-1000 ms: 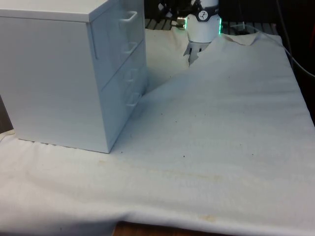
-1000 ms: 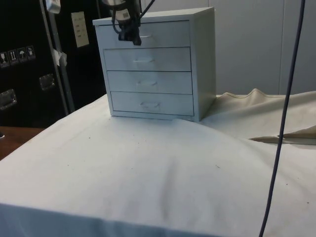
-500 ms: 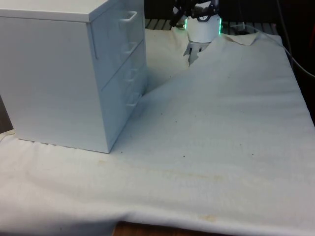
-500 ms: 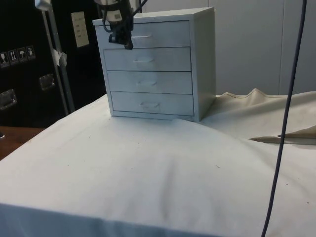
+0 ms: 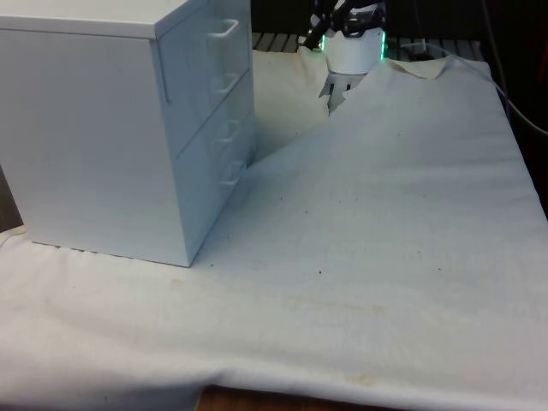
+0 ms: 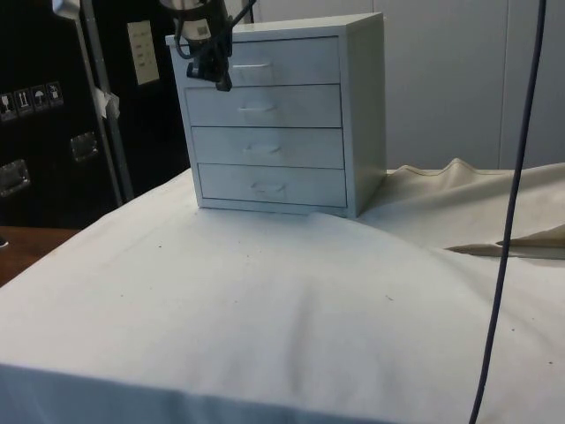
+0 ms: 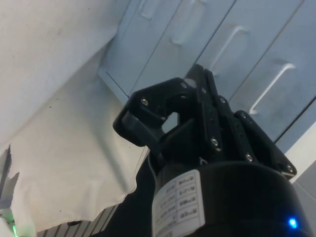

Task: Open the drawer, then close it.

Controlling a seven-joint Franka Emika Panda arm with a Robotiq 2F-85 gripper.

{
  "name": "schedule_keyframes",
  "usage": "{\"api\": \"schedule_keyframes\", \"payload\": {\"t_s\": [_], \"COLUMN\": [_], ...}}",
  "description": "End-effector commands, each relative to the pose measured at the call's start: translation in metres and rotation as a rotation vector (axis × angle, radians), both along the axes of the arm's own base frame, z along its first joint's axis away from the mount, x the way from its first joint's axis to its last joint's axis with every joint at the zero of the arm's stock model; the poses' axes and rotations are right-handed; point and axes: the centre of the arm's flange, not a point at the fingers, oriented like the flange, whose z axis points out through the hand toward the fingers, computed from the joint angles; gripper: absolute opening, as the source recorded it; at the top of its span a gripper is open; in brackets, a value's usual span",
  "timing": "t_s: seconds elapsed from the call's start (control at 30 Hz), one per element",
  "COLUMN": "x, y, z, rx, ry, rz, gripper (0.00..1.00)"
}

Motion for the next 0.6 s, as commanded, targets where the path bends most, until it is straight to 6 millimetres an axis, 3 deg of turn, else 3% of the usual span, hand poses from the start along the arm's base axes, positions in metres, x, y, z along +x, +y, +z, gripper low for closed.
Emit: {"api": "schedule_keyframes", "payload": {"t_s": [0.0,0.07,0.13,0.17,0.33,0.4,0.43,0.57], "x": [-0.0002,0.0000,-0.0001,-0.0001,0.0000,-0.0001,-0.0001,0.0000], "y": [0.0007,0.0007,0.0006,0.0006,0.0000,0.0006,0.0006,0.0000], "z": [-0.0005,-0.0001,-0.0001,-0.0001,-0.0005,-0.0001,-0.0001,0.0000], "rx": [0.002,0.002,0.001,0.001,-0.001,0.001,0.001,0.000], "ry": [0.001,0.000,0.000,0.000,0.001,0.000,0.000,0.000], "rz": [0.001,0.001,0.000,0.000,0.000,0.000,0.000,0.000], "gripper": [0.00,0.04,0.15,0.26,0.55,0.60,0.70,0.90]}}
